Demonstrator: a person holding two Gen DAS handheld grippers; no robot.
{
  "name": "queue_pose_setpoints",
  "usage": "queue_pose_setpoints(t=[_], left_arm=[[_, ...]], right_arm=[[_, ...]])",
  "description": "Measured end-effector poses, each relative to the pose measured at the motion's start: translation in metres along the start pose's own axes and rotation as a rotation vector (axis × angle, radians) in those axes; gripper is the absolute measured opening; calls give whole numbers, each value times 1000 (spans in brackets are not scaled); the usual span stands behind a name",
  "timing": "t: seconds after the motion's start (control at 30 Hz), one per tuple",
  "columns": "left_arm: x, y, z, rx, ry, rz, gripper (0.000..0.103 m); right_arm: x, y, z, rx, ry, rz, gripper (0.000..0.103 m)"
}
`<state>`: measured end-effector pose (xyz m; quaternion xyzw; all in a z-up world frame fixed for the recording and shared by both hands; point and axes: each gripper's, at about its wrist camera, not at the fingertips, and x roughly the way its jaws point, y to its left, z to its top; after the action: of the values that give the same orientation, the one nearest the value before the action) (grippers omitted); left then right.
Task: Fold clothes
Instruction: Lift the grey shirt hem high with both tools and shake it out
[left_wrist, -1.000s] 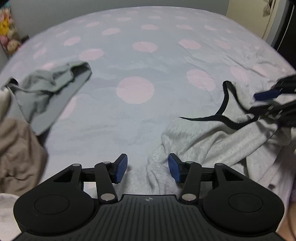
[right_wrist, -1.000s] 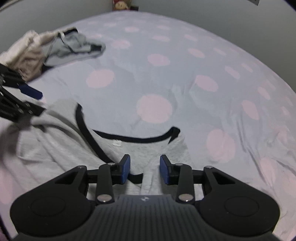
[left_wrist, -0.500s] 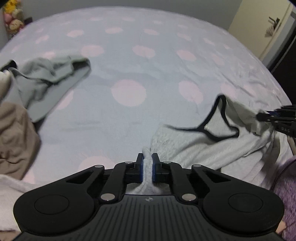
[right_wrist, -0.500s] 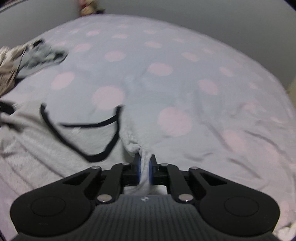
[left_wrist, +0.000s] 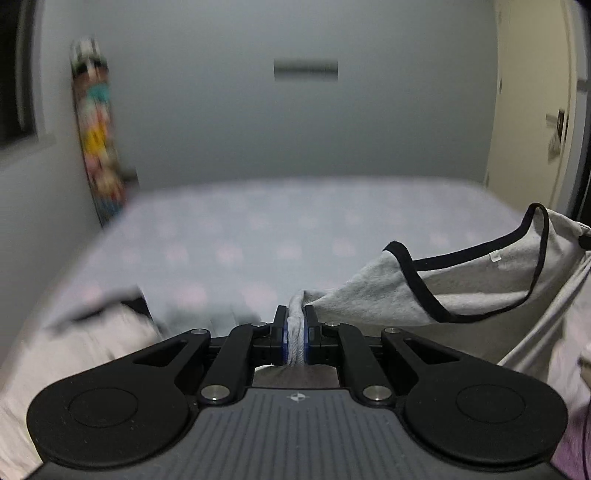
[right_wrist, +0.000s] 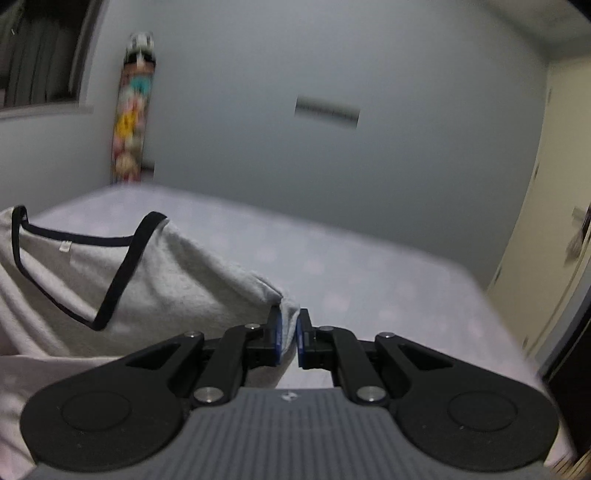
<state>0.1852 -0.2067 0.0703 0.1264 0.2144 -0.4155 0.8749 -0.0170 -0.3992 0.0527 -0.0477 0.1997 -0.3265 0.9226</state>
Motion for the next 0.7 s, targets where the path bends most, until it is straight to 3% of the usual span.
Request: queue_pose_setpoints(t=[0.17,0.33,0.57,0.7], left_arm=[[-86,-3,56,5,-267,68,5],[-159,-14,82,45,-449,119,5],[-221,-30,76,63,-587,151,5],[-229,-43,67,94,-627,163,5]], right_arm=[[-60,-17,47,4,-193,-36,8],[-121,-23,72,15,-362,-78,8],[-192,-27,75,16,-501,-114,8],[-222,-26,69,9,-552,-141,8]])
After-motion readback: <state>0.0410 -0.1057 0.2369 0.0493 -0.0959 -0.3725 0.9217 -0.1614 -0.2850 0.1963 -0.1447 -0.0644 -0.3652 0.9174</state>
